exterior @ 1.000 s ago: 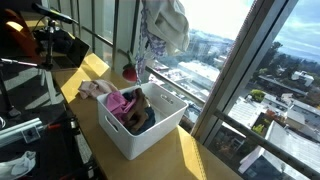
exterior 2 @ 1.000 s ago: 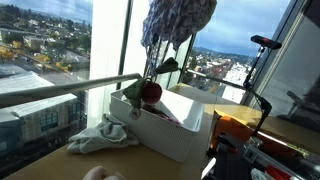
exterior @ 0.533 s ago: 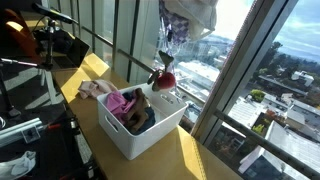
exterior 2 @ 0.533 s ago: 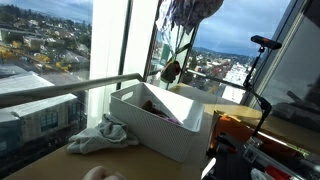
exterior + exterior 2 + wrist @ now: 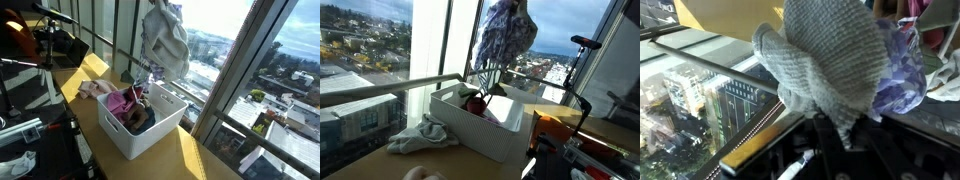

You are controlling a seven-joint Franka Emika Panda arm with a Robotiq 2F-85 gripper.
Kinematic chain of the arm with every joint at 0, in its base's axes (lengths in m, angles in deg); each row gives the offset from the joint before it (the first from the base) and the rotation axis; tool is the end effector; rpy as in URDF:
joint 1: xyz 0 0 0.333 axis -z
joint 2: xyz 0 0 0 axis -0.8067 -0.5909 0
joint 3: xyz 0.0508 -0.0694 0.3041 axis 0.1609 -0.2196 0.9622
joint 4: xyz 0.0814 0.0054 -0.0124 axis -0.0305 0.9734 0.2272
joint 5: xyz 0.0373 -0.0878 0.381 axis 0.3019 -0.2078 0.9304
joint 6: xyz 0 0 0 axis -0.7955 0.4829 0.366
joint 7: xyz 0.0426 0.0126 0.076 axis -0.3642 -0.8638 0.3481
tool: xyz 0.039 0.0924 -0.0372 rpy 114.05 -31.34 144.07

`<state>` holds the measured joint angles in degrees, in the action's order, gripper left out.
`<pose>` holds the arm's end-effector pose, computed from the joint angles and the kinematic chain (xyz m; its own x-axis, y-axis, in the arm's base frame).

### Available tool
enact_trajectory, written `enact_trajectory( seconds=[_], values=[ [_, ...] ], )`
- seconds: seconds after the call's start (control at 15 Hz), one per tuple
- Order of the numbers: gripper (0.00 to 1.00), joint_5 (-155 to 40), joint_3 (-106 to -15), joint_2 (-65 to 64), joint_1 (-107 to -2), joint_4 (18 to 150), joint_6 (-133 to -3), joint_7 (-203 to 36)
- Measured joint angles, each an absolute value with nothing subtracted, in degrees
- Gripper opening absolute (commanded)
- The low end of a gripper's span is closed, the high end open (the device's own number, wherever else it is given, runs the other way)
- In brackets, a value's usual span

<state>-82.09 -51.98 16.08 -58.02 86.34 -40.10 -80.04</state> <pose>0.5784 0.0544 0.6258 0.9436 0.2706 0.1909 0.1588 -0.8756 0.4563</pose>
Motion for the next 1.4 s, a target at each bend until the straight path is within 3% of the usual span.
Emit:
enact_trajectory(
  seconds=[0.47,1.4],
  values=[
    [0.04,-77.51,-51.35,13.19,-59.18,103.23,-52.23,-85.21],
    [0.04,-75.55,-52.01,3.64,-61.02,111.08,-63.37,-88.36]
  ],
)
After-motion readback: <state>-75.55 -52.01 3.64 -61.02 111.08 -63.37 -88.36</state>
